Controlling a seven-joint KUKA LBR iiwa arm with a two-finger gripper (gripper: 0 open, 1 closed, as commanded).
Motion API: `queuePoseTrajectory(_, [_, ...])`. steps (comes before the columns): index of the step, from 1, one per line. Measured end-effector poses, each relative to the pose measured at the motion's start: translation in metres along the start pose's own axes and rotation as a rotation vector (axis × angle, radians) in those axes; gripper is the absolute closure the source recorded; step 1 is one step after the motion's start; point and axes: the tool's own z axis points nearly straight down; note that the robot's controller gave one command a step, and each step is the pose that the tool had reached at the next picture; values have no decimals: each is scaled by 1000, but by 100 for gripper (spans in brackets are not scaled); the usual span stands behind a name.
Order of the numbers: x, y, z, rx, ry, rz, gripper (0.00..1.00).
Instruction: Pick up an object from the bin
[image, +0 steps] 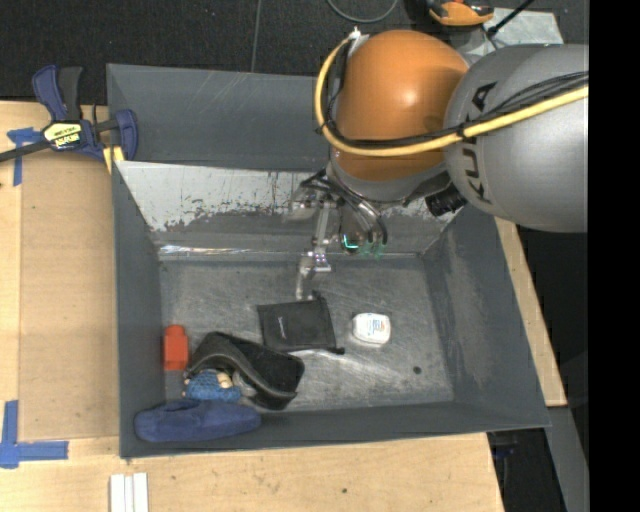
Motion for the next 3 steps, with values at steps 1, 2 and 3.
queuePoseTrajectory(1, [18,-47,160,-2,-12,-99,0])
queuePoseTrajectory(2, [12,-46,153,-3,-30,-99,100])
queuePoseTrajectory(3, [33,-58,21,0,-16,-103,100])
